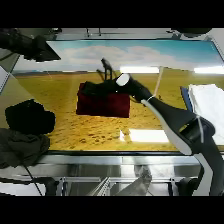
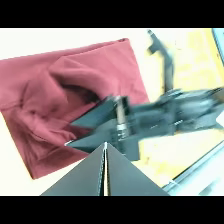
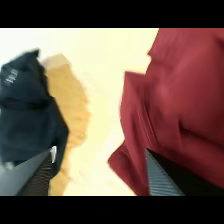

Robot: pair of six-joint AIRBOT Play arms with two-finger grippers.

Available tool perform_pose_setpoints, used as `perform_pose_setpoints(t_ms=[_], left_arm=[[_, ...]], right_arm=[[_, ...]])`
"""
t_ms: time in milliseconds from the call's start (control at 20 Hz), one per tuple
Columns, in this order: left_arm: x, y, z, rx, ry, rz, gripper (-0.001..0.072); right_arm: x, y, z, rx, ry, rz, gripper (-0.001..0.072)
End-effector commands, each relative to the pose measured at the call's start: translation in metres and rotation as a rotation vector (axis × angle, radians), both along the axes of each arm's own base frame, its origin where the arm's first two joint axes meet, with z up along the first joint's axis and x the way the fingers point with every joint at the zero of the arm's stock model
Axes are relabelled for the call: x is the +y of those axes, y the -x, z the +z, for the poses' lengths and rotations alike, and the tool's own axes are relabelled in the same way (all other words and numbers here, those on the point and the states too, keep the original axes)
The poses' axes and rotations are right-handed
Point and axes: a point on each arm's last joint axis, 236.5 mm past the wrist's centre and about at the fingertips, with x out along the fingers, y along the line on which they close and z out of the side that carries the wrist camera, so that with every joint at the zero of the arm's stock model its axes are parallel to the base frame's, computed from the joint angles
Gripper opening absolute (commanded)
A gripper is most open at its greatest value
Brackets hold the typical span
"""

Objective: Fold the shirts.

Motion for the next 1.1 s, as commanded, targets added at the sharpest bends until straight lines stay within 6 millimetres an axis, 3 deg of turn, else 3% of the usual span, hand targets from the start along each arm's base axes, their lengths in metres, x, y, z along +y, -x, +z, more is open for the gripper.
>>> perform_pose_setpoints(t_ms=[0,50,100,200,300,400,500,600,750,850,950,1000,1050], left_arm=[[0.034,0.008,0.007,0.004,-0.015,0.049,0.0],[0.033,0.009,0.003,0.013,-0.005,0.052,0.0],[0.034,0.009,-0.002,0.021,-0.004,0.053,0.0],[0.033,0.009,-0.017,0.042,0.005,0.06,-0.0001],[0.031,0.009,-0.031,0.055,0.013,0.069,-0.0001],[0.032,0.012,-0.043,0.087,0.02,0.079,0.0],[0.031,0.016,-0.049,0.112,0.023,0.073,0.0],[0.031,0.019,-0.05,0.12,0.022,0.066,-0.0001],[0.028,0.032,-0.053,0.167,0.017,0.028,-0.0001],[0.026,0.042,-0.054,0.187,0.009,-0.013,-0.0001],[0.026,0.04,-0.05,0.168,0.009,-0.004,0.0],[0.027,0.037,-0.048,0.153,0.009,0.007,-0.0001],[0.027,0.035,-0.048,0.149,0.012,0.013,-0.0001]], right_arm=[[0.024,0.018,-0.019,-0.016,-0.001,0.039,0.0284],[0.018,0.018,-0.007,-0.038,-0.003,0.07,0.0101],[0.01,0.016,0.007,-0.045,-0.01,0.088,0.002],[-0.015,0.016,0.044,-0.078,-0.026,0.153,0.0019],[-0.052,0.016,0.087,-0.107,-0.033,0.206,0.0018],[-0.112,0.002,0.114,-0.141,0.037,0.189,0.0018],[-0.177,-0.016,0.118,-0.11,0.116,0.123,0.0018],[-0.236,-0.032,0.103,-0.002,0.162,0.021,0.0019],[-0.289,-0.02,0.058,0.189,0.177,-0.038,0.0018],[-0.313,-0.01,0.02,0.261,0.159,-0.132,0.0019],[-0.31,-0.005,-0.009,0.253,0.096,-0.187,0.0033],[-0.303,-0.003,-0.021,0.261,0.071,-0.19,0.0236],[-0.297,-0.002,-0.033,0.281,0.062,-0.191,0.0572]])
